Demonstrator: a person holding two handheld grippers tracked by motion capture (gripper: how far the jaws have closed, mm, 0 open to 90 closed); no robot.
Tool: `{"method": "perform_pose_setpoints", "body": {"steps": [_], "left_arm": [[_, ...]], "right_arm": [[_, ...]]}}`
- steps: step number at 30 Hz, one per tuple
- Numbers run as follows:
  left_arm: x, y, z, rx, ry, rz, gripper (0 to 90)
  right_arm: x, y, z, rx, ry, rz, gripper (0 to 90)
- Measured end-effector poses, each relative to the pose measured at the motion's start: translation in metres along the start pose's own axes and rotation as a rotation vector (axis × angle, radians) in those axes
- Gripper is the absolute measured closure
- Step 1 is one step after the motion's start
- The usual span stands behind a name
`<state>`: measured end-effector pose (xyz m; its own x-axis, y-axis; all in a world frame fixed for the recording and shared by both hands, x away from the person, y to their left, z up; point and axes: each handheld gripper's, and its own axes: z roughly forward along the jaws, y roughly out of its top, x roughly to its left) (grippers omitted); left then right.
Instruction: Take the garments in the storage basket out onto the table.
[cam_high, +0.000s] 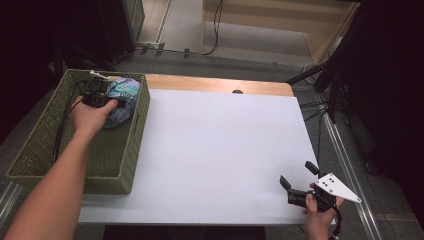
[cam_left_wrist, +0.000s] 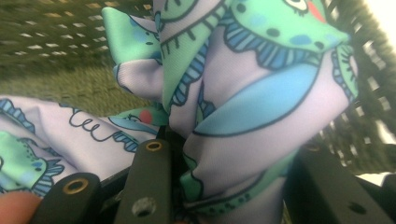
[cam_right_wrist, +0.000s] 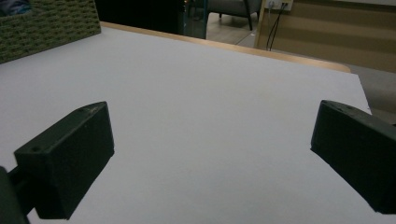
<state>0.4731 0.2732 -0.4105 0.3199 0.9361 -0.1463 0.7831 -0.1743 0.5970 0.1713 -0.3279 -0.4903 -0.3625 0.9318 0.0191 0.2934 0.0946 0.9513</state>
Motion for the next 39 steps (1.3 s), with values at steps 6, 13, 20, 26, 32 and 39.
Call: {"method": "perform_pose_setpoints", "body": {"steps": [6,13,20,26,32,39], "left_arm": [[0.000,-0.002,-0.016,-0.059,-0.011,-0.009,63.2],[-0.006,-0.005,-0.030,-0.127,-0.007,-0.019,63.4],[-0.017,-0.006,-0.044,-0.168,-0.008,0.017,63.5],[-0.031,-0.004,-0.054,-0.201,-0.021,0.054,63.5],[-0.049,0.000,-0.063,-0.229,-0.021,0.093,63.7],[-0.067,0.003,-0.072,-0.265,-0.035,0.125,63.7]], "right_arm": [[0.001,0.000,0.001,-0.002,0.004,-0.005,0.0],[0.002,0.000,0.001,-0.001,0.008,-0.007,0.0],[0.002,0.000,0.002,-0.004,0.011,-0.009,0.0],[0.003,0.000,0.003,-0.004,0.015,-0.007,0.0],[0.003,0.000,0.003,-0.004,0.017,-0.010,0.0],[0.003,0.000,0.003,-0.011,0.016,-0.013,0.0]]}}
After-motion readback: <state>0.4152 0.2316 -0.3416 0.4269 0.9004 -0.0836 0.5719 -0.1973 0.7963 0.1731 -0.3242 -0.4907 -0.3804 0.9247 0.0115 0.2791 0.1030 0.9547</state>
